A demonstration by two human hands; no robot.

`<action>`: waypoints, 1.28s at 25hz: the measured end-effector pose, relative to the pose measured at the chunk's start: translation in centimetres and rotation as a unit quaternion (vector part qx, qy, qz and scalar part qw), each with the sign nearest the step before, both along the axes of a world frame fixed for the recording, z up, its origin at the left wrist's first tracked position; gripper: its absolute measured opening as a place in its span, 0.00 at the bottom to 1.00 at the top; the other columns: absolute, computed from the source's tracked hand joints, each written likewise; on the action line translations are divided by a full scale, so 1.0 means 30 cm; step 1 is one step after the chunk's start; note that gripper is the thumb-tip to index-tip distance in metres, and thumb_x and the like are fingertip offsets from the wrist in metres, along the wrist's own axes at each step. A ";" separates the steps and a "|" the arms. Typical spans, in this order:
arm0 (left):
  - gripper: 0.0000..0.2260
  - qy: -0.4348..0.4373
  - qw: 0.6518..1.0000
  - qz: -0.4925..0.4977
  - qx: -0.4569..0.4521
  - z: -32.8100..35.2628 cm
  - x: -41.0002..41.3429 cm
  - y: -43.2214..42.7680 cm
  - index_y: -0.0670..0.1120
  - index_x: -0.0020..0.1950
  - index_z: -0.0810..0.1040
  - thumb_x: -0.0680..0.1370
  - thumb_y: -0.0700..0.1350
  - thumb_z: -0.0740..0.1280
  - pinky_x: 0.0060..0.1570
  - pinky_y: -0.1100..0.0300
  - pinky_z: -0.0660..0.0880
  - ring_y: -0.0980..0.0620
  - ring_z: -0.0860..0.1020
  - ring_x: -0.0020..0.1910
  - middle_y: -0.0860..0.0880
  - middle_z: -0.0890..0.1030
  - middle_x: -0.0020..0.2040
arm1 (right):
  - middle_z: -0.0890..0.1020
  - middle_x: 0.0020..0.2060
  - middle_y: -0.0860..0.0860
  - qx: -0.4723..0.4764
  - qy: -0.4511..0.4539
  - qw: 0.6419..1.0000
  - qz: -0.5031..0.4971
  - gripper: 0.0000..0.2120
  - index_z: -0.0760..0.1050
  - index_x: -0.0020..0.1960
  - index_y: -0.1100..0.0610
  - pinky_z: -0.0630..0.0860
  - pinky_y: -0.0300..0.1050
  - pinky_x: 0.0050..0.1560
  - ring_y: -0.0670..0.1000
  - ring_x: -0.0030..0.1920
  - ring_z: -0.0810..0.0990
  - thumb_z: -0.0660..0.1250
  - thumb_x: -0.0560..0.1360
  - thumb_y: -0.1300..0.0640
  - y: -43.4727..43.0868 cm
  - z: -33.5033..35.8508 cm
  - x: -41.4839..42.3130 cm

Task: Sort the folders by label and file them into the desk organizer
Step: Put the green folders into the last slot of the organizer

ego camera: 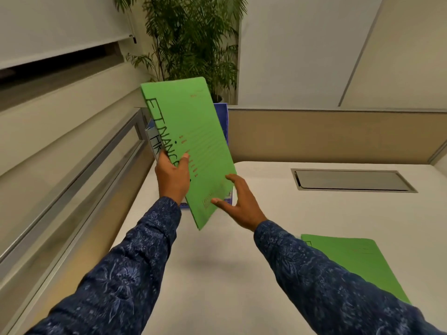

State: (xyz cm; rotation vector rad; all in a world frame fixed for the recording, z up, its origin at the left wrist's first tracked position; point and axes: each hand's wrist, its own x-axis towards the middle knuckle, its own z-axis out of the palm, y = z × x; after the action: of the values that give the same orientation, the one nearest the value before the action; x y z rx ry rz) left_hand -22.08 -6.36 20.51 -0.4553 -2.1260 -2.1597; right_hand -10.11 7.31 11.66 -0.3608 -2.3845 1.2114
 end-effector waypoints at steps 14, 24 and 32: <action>0.19 0.128 0.990 0.043 -0.045 -0.008 -0.122 0.270 0.40 0.71 0.66 0.80 0.38 0.63 0.61 0.53 0.76 0.48 0.77 0.61 0.44 0.77 0.64 | 0.65 0.75 0.51 0.067 -0.085 0.994 0.036 0.39 0.57 0.77 0.53 0.70 0.53 0.68 0.53 0.71 0.69 0.71 0.74 0.44 0.080 -0.035 -0.266; 0.11 0.130 0.976 0.058 -0.167 -0.031 -0.268 0.330 0.40 0.54 0.67 0.77 0.40 0.67 0.44 0.60 0.73 0.54 0.71 0.43 0.53 0.69 0.45 | 0.72 0.71 0.54 0.095 -0.137 0.986 0.012 0.32 0.58 0.77 0.50 0.74 0.55 0.62 0.58 0.66 0.74 0.66 0.77 0.48 0.221 -0.117 -0.387; 0.26 0.186 0.973 0.013 -0.135 -0.027 -0.331 0.357 0.42 0.70 0.61 0.74 0.38 0.66 0.45 0.74 0.74 0.60 0.79 0.46 0.53 0.77 0.51 | 0.82 0.57 0.58 0.195 -0.167 0.966 -0.026 0.29 0.60 0.76 0.53 0.73 0.54 0.49 0.65 0.51 0.80 0.64 0.78 0.51 0.236 -0.179 -0.474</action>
State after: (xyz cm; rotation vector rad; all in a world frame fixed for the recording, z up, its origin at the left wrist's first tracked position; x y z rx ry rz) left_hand -31.99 4.36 19.70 -0.7779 -2.1893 -1.6126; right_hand -24.34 14.38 6.30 -0.5271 -2.8052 0.6704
